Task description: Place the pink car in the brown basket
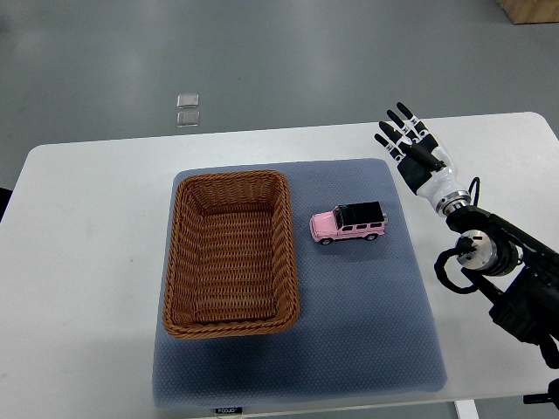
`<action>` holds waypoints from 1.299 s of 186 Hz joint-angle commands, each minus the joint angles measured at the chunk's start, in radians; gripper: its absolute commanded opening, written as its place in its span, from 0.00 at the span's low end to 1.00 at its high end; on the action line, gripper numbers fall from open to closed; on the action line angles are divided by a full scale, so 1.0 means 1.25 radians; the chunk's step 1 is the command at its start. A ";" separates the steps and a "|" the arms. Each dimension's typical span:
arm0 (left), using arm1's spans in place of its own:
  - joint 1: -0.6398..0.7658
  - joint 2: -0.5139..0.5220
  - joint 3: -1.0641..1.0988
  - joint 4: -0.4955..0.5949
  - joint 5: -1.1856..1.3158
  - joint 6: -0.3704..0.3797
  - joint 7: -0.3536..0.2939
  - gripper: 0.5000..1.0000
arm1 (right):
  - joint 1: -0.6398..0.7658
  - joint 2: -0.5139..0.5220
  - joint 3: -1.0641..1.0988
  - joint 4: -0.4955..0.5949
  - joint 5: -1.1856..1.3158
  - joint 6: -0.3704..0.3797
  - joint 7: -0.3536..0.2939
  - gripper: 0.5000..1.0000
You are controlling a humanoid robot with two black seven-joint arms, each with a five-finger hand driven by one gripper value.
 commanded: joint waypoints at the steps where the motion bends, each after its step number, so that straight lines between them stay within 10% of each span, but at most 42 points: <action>1: 0.000 0.000 0.000 0.000 0.000 0.000 0.000 1.00 | 0.000 0.000 0.000 0.000 0.000 0.001 -0.001 0.82; 48: 0.000 0.000 0.001 -0.001 0.000 0.000 0.000 1.00 | 0.021 -0.024 -0.043 0.005 -0.080 0.030 -0.032 0.82; 126: -0.001 0.000 0.004 -0.002 0.001 -0.001 -0.001 1.00 | 0.292 -0.226 -0.313 0.114 -0.807 0.227 -0.061 0.82; 242: -0.002 0.000 0.002 -0.001 0.000 -0.004 0.000 1.00 | 0.334 -0.227 -0.547 0.124 -0.880 0.090 -0.174 0.68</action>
